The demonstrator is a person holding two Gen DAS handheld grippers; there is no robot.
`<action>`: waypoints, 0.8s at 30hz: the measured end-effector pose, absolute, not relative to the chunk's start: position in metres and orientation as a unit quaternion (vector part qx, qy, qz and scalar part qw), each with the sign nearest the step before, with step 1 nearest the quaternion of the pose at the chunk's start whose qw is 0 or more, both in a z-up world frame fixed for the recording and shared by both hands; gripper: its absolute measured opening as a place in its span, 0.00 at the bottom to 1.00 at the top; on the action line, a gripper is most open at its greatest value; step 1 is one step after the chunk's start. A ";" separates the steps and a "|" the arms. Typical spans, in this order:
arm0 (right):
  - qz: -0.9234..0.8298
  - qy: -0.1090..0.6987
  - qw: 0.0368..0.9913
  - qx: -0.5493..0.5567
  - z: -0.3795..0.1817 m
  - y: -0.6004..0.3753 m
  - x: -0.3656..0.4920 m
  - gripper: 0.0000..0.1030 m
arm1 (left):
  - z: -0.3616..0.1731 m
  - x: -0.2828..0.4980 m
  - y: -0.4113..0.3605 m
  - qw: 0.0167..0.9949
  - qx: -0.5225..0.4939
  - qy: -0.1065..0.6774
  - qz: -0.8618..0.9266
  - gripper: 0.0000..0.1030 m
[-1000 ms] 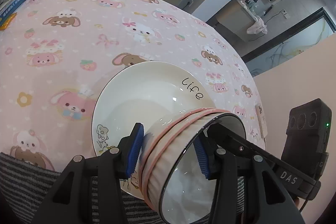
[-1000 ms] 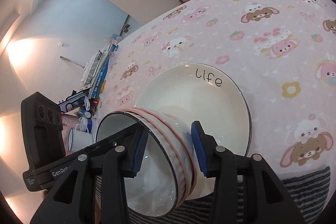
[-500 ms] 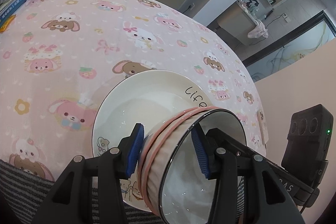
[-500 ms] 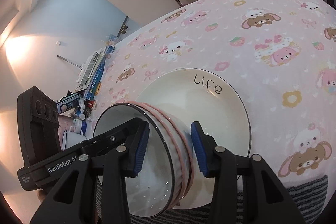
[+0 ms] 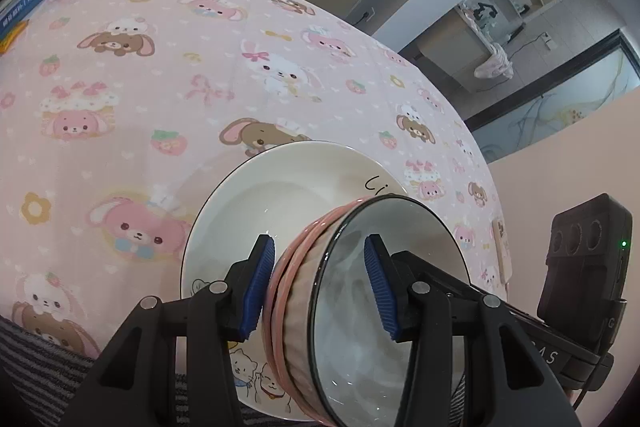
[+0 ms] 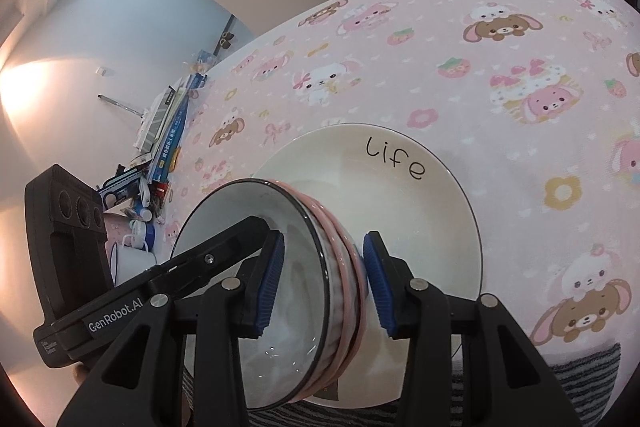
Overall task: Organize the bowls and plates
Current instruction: 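Lower the bowl stack with both tools onto the 'Life' plate stack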
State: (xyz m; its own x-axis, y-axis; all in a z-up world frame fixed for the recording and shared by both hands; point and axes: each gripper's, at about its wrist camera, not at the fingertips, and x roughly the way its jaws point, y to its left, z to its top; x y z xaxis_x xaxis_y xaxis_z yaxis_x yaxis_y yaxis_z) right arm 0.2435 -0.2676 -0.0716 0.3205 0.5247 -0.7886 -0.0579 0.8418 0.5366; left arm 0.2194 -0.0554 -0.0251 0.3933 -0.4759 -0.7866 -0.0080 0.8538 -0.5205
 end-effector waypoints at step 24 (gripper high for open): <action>0.196 0.545 0.803 0.141 -0.059 -0.262 0.234 0.40 | 0.002 0.197 -0.030 0.847 -0.199 0.470 -0.149 0.42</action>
